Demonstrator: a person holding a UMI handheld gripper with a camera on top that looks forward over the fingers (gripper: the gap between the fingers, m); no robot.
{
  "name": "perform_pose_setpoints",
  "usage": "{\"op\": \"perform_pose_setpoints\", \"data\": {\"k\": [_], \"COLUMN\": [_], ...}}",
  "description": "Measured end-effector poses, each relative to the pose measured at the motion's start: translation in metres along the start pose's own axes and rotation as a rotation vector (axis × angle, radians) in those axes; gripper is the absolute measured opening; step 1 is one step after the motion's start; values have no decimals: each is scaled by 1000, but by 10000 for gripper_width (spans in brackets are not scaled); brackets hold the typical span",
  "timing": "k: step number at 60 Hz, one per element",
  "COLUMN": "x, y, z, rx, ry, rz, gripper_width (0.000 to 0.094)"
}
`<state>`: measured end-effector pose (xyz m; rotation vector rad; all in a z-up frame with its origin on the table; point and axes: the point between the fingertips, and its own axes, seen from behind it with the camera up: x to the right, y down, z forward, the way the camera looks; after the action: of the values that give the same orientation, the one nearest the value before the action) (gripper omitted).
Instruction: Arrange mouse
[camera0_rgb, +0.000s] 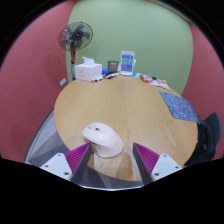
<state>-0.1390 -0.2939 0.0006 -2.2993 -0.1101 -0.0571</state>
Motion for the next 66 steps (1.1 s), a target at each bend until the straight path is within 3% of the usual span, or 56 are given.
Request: {"op": "perform_pose_setpoints", "data": {"k": [17, 24, 27, 43, 48, 54, 62, 66], "x": [9, 3, 1, -6, -7, -1, 64, 114], "y": [-42, -47, -50, -64, -103, -185, -306, -348], "z": [50, 66, 69, 65, 45, 7, -39, -40], "rx": [36, 28, 32, 42, 112, 253, 452, 508], "ry": [17, -10, -22, -61, -83, -133, -170, -149], "rz": [21, 54, 73, 54, 24, 32, 86, 125], "gripper_width": [830, 707, 576, 433, 411, 412, 414, 411]}}
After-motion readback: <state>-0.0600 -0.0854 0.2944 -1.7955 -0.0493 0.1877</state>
